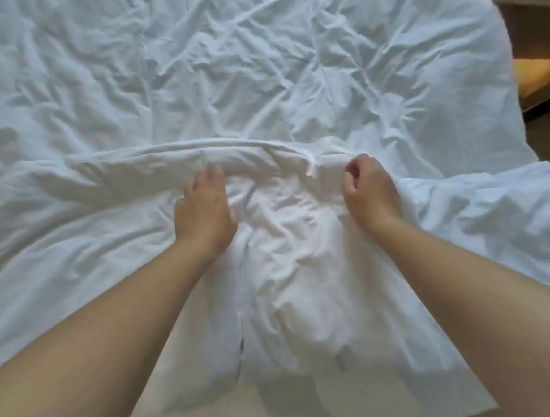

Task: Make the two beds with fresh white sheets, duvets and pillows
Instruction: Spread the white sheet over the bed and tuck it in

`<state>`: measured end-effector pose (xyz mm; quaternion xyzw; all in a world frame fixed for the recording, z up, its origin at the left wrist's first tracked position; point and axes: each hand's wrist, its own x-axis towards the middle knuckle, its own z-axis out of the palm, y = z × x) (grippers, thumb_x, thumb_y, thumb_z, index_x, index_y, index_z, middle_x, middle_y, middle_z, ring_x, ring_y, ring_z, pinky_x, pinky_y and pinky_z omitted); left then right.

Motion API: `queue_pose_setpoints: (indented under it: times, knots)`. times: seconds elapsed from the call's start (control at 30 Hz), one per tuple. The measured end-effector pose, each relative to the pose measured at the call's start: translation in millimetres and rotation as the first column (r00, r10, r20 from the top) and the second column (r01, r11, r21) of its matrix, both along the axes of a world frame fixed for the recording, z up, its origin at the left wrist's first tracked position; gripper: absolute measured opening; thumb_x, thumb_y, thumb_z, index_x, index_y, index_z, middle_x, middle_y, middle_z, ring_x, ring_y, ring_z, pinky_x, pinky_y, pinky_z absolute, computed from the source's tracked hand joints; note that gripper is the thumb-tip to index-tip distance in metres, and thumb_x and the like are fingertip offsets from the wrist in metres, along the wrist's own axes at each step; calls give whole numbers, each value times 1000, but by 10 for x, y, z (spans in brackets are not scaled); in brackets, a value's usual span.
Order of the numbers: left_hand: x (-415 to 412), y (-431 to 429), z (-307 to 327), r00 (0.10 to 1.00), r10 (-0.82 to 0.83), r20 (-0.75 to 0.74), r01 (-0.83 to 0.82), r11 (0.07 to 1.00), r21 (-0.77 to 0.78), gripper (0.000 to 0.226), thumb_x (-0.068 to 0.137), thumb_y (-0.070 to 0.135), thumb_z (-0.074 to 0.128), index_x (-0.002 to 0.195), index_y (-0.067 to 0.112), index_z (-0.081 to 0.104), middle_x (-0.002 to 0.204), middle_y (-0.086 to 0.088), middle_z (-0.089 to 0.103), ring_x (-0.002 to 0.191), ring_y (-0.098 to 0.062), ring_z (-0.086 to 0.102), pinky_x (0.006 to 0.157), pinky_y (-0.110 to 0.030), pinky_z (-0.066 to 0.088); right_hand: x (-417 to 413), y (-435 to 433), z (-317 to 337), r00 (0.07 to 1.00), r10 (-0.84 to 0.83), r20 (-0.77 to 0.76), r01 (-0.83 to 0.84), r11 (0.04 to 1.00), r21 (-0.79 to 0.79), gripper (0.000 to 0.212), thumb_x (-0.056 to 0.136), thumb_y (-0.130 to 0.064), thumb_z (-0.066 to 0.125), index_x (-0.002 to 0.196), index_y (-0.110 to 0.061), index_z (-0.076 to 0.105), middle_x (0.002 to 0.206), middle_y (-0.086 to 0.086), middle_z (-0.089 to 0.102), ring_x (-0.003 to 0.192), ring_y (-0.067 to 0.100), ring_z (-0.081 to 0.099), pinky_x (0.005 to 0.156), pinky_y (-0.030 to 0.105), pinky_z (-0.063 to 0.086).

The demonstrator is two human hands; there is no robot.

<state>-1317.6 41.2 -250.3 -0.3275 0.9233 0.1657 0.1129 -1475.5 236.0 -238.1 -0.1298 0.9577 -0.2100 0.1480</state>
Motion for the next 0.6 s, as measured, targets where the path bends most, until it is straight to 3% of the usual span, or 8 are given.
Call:
queue_pose_setpoints:
  times: [0.07,0.13,0.23,0.3,0.37,0.5,0.6]
  knots:
    - [-431,275,172,986,-134,-100,138,990,35,66,86,14,51,148,15,27,151,-8,26,121,-35,47,90,-45,45,-303,387,129,995,-94,-39,100,974,203,29,94,-14,48,123,-16,51,127,13,46,104,38,57,82,39,40]
    - [-870,486,259,973,-224,-61,229,968,104,71,88,7,47,152,22,19,159,-1,12,119,-35,51,83,-43,47,-642,796,166,985,-165,56,122,884,452,46,93,-12,50,138,-19,42,137,15,39,115,40,54,91,41,43]
    - [-1305,660,173,956,-259,136,231,954,189,79,90,3,48,154,24,9,160,-9,8,127,-37,47,92,-44,44,-989,1340,112,958,-118,262,-101,717,690,50,89,-23,55,137,-24,39,136,15,43,120,37,52,93,40,45]
    - [-1365,750,15,944,-241,227,199,961,195,65,91,12,52,148,21,24,146,-19,28,118,-42,52,97,-46,44,-1086,1571,-24,944,-12,330,-227,702,675,39,87,-27,52,125,-24,48,129,13,53,113,33,58,90,38,49]
    - [-1324,824,-97,946,-212,243,191,976,109,41,92,21,53,131,16,43,129,-20,42,110,-43,56,92,-44,45,-1147,1675,-106,956,58,289,-234,744,626,29,89,-26,49,117,-22,56,125,11,60,113,32,59,84,34,46]
    - [-1502,850,69,1000,-29,2,29,1000,12,24,93,18,50,116,12,53,119,-21,49,102,-43,57,83,-44,44,-1538,1794,250,991,15,-130,51,869,492,20,99,-19,41,115,-12,50,122,19,50,108,42,55,81,42,40]
    - [-1909,728,385,976,142,-168,-126,987,100,44,93,17,53,136,14,42,137,-20,34,109,-44,53,90,-44,42,-1982,1790,675,941,-95,-325,197,933,300,23,99,-17,44,119,-9,49,126,21,43,106,46,52,87,49,42]
